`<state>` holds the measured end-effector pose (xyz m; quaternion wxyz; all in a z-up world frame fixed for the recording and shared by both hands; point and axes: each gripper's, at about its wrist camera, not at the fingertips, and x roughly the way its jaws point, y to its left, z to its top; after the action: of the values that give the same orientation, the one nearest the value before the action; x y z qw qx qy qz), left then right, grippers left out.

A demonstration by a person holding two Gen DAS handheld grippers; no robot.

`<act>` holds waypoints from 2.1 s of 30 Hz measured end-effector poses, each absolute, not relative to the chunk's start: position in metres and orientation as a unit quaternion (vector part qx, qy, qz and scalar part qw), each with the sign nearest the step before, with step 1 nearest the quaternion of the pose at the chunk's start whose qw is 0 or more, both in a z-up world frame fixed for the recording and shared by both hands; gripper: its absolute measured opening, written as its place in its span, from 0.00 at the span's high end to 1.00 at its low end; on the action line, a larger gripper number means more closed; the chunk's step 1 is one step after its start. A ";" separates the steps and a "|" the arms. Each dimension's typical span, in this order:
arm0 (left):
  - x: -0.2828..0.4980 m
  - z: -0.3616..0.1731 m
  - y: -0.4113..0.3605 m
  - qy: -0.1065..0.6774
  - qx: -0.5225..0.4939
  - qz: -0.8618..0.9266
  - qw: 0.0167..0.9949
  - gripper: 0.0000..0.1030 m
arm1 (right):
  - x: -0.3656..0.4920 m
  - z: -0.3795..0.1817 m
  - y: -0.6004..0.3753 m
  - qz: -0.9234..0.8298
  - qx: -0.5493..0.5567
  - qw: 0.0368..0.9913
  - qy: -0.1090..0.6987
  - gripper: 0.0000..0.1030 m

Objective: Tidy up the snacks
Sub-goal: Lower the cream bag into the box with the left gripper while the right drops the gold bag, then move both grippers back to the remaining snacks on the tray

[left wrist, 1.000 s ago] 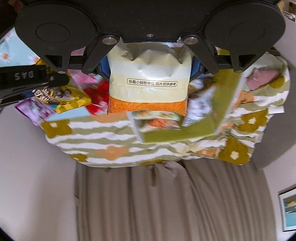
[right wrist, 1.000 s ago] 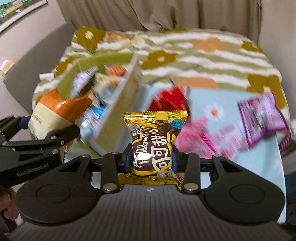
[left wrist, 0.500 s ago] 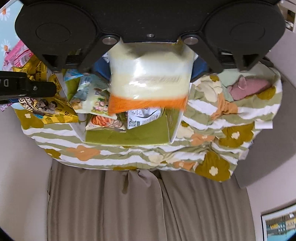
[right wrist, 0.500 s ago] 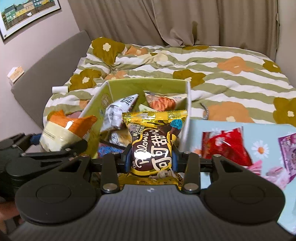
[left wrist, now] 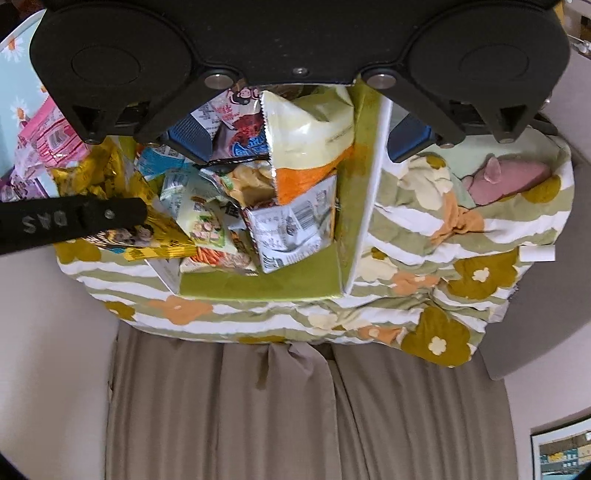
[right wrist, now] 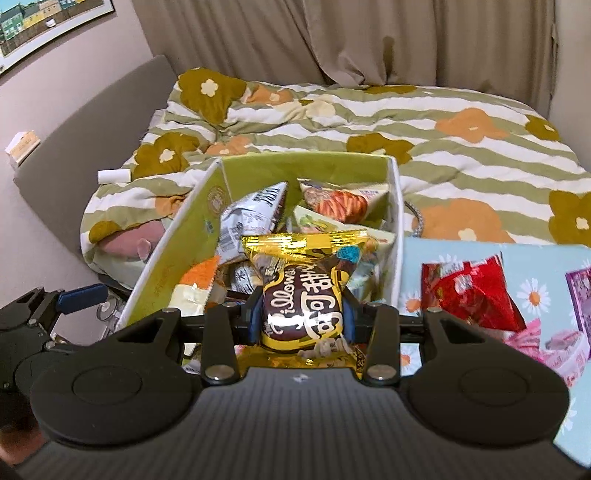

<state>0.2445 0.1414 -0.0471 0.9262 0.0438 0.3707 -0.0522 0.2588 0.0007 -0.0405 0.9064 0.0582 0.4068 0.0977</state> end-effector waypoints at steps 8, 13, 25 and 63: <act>0.243 -0.041 0.153 0.364 0.051 -0.023 0.930 0.00 | 0.285 -0.051 0.020 0.129 0.050 0.897 0.420 0.46; 0.244 -0.044 0.158 0.371 0.046 -0.008 0.927 0.00 | 0.295 -0.060 0.026 0.143 0.065 0.893 0.421 0.07; 0.233 -0.040 0.155 0.368 0.041 -0.007 0.929 0.00 | 0.274 -0.053 0.018 0.137 0.064 0.911 0.385 0.00; 0.244 -0.090 -0.135 0.413 0.041 -0.144 0.898 0.00 | 0.187 -0.086 -0.307 -0.084 0.156 0.898 0.403 0.00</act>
<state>0.2440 -0.1354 -0.0900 0.8983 0.0406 0.4132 -0.1441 0.1871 -0.3070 -0.0859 0.8977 0.1561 0.4032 -0.0844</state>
